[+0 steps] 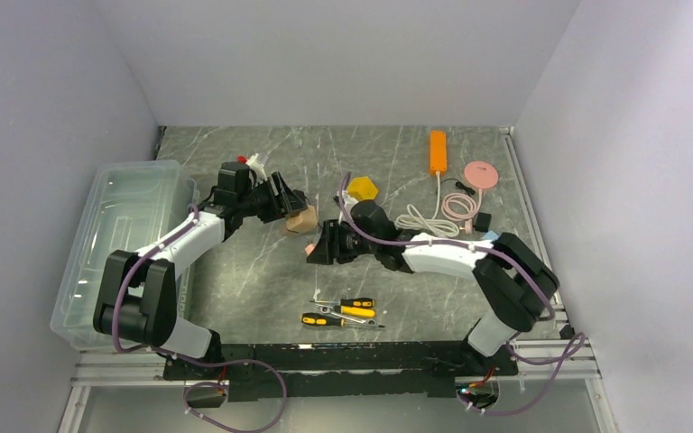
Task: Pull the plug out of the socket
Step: Place the plug at the center of the board.
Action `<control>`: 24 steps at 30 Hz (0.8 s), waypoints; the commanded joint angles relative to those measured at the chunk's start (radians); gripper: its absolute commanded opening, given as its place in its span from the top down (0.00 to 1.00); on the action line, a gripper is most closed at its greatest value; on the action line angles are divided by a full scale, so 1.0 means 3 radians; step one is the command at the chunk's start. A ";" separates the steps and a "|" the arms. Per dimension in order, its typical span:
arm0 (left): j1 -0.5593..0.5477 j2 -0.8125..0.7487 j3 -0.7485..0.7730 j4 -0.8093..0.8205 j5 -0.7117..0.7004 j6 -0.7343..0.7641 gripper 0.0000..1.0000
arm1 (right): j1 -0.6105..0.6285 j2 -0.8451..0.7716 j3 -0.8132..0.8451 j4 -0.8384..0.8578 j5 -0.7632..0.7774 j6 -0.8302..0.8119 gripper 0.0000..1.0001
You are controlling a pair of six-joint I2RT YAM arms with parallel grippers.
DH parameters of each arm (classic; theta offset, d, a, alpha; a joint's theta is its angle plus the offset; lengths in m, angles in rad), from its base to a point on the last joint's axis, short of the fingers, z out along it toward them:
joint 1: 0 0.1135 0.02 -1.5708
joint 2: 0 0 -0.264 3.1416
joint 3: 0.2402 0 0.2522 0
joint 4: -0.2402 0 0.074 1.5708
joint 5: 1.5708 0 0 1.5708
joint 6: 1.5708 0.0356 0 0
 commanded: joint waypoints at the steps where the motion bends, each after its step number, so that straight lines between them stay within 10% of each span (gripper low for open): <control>1: 0.0018 -0.0196 0.0048 0.0170 -0.0043 0.0072 1.00 | -0.0002 -0.0530 -0.0048 -0.0019 0.0149 -0.0281 1.00; 15: 0.0013 -0.0364 0.0143 0.0212 0.0331 0.0218 1.00 | -0.0693 -0.0920 -0.0121 -0.1784 0.1644 -0.0455 1.00; 24: -0.0006 -0.0375 0.0145 0.0206 0.0365 0.0225 1.00 | -0.0729 -0.0369 0.0081 -0.1716 0.1783 -0.0539 1.00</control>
